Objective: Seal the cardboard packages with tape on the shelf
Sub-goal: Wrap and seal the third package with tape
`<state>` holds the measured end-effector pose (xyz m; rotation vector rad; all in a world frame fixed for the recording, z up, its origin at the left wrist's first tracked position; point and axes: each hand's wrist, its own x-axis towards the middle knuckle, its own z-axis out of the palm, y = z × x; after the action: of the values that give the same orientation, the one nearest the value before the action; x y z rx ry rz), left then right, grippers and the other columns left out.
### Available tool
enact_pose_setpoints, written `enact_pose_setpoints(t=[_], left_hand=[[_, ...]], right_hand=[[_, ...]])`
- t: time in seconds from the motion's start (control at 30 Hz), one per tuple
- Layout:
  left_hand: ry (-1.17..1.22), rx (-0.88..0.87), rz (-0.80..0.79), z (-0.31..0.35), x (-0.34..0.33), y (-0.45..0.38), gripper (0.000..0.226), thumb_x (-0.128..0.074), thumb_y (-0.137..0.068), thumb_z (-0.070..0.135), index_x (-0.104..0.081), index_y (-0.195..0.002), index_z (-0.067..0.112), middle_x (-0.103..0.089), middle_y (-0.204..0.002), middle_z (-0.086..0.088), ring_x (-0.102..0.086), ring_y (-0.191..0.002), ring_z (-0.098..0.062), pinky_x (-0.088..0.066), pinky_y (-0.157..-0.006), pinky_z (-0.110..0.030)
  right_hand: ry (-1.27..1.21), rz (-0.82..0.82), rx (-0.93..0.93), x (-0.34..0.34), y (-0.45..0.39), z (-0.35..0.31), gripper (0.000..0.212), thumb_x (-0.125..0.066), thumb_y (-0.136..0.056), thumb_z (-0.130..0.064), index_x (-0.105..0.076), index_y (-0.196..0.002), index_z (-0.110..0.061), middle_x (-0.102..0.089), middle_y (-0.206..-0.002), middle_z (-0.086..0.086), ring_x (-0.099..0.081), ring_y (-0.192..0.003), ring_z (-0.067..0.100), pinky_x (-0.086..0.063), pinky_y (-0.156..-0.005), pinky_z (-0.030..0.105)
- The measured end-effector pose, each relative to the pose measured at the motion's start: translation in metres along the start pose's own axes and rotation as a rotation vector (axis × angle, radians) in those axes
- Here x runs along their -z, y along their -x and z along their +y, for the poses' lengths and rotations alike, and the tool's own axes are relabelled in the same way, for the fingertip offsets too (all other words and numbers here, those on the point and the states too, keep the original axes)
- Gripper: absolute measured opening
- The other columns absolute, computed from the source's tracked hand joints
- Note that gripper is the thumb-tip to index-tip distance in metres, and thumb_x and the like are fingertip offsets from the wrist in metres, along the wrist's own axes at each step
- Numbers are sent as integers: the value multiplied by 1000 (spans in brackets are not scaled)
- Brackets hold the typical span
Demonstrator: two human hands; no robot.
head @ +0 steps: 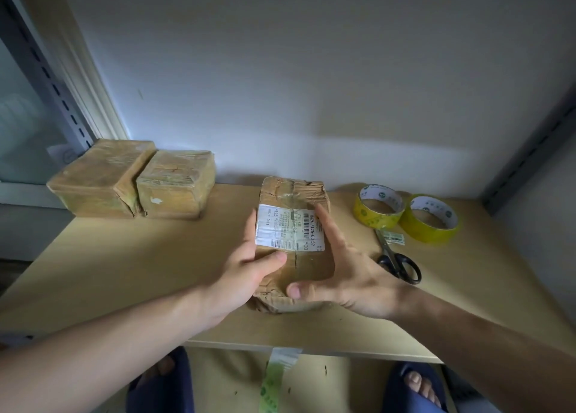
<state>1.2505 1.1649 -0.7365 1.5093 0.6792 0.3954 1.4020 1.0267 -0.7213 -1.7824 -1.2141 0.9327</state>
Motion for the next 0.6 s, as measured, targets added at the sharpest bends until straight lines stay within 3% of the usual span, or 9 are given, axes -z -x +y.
enact_pose_setpoints(t=[0.13,0.27,0.37,0.47,0.53,0.6], left_hand=[[-3,-18,21,-2,-2,0,84,-59,-96,-5,-15,-162,22,-53,-123,33,-53,-97,32,-39,-85,2],[-25,-30,13,-1,-4,1,85,-58,-96,-6,-14,-162,22,-55,-131,26,-55,-101,28,-42,-84,0],[-19,-59,27,2,-7,4,83,-57,-96,-8,-13,-161,18,-58,-128,22,-57,-96,28,-41,-83,1],[-12,-73,10,4,-7,4,91,-69,-93,2,-12,-162,20,-59,-127,23,-58,-98,26,-43,-87,-1],[-20,-75,7,3,-5,2,98,-74,-88,9,-11,-162,21,-56,-139,15,-56,-103,25,-41,-91,-1],[-27,-78,10,5,-6,3,92,-72,-92,6,-13,-162,19,-54,-140,16,-53,-103,28,-39,-90,1]], right_hand=[[98,43,8,-2,2,-4,151,-86,-53,-75,15,-160,-41,-12,-169,-20,-18,-152,-3,-20,-128,36],[229,31,-25,-1,3,-3,155,-87,-51,-73,23,-156,-44,1,-172,-12,0,-156,1,-15,-129,38],[289,27,-29,-3,5,-7,157,-89,-51,-68,25,-155,-44,3,-172,-10,4,-157,3,-14,-129,36],[343,2,-20,0,7,-6,158,-90,-51,-65,27,-155,-45,6,-172,-9,6,-157,3,-13,-129,37],[246,-62,-19,7,11,-7,152,-88,-53,-71,21,-156,-47,4,-172,-13,6,-156,1,-11,-130,42],[-37,-78,-19,13,12,-11,126,-79,-67,-71,4,-159,-50,-15,-170,-16,-14,-155,1,-20,-128,46]])
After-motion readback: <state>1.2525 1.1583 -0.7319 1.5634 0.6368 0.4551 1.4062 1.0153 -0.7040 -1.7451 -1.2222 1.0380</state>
